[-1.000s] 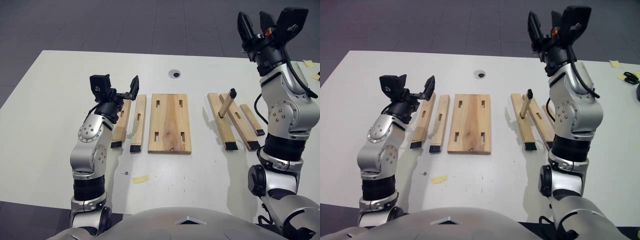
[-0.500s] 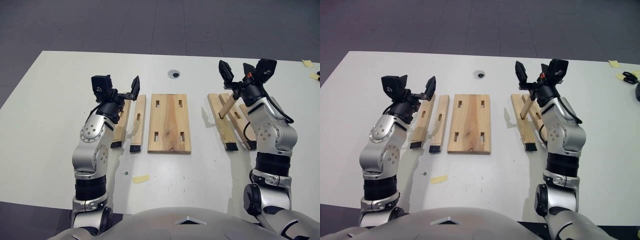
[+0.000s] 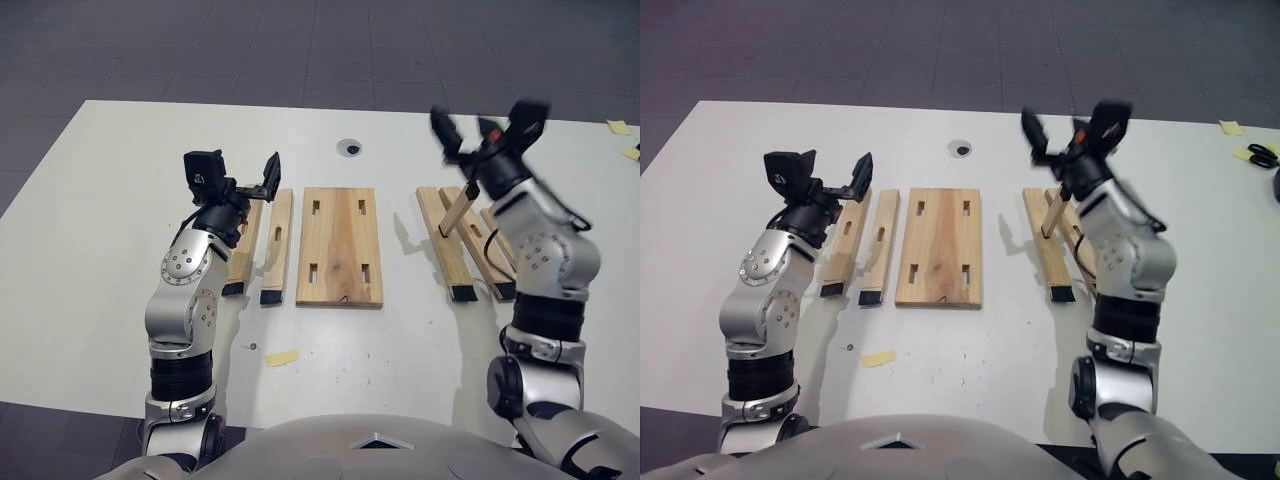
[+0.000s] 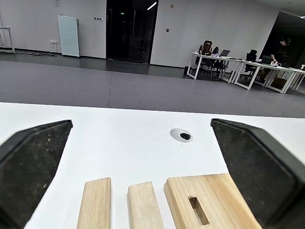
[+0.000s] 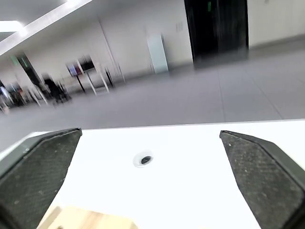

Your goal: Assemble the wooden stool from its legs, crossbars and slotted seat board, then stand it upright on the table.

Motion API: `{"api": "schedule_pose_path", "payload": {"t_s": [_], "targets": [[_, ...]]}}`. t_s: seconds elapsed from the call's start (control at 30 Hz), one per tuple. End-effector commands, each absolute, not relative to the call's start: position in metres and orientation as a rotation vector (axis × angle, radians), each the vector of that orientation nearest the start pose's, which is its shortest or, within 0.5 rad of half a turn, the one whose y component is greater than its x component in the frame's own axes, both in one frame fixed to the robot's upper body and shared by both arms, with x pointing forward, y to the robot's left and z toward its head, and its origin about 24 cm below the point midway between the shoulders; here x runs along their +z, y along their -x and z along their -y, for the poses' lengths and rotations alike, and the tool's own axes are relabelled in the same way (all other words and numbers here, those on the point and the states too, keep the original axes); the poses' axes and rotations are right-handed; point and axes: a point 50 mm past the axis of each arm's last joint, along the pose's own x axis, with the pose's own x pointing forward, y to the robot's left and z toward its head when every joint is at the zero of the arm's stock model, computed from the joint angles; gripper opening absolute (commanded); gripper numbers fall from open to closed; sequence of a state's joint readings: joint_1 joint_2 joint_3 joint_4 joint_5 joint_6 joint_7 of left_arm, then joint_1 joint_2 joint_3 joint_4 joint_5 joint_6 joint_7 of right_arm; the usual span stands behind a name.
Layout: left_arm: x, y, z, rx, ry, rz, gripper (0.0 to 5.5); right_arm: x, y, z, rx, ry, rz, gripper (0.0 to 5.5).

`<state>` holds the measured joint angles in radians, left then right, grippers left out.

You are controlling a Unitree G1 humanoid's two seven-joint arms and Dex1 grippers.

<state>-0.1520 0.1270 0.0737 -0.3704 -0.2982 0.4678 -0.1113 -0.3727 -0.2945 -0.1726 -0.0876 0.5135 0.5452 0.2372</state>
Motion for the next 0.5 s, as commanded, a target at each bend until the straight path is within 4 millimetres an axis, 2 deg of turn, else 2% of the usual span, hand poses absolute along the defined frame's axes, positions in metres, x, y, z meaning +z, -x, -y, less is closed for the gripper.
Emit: {"api": "schedule_pose_path", "payload": {"t_s": [0.03, 0.2, 0.3, 0.5], "targets": [[0.124, -0.268, -0.156, -0.205, 0.142, 0.048, 5.40, 0.086, -0.297, 0.198, 0.246, -0.264, -0.196, 5.38], [0.122, -0.267, -0.153, -0.220, 0.139, 0.037, 5.40, 0.130, -0.308, 0.194, 0.309, -0.421, 0.027, 5.38], [0.127, -0.268, -0.158, -0.205, 0.118, 0.059, 5.40, 0.167, -0.311, 0.194, 0.331, -0.532, 0.170, 5.38], [0.132, -0.261, -0.170, -0.190, 0.035, 0.012, 5.40, 0.232, -0.299, 0.200, 0.417, -0.722, 0.403, 5.38]]}}
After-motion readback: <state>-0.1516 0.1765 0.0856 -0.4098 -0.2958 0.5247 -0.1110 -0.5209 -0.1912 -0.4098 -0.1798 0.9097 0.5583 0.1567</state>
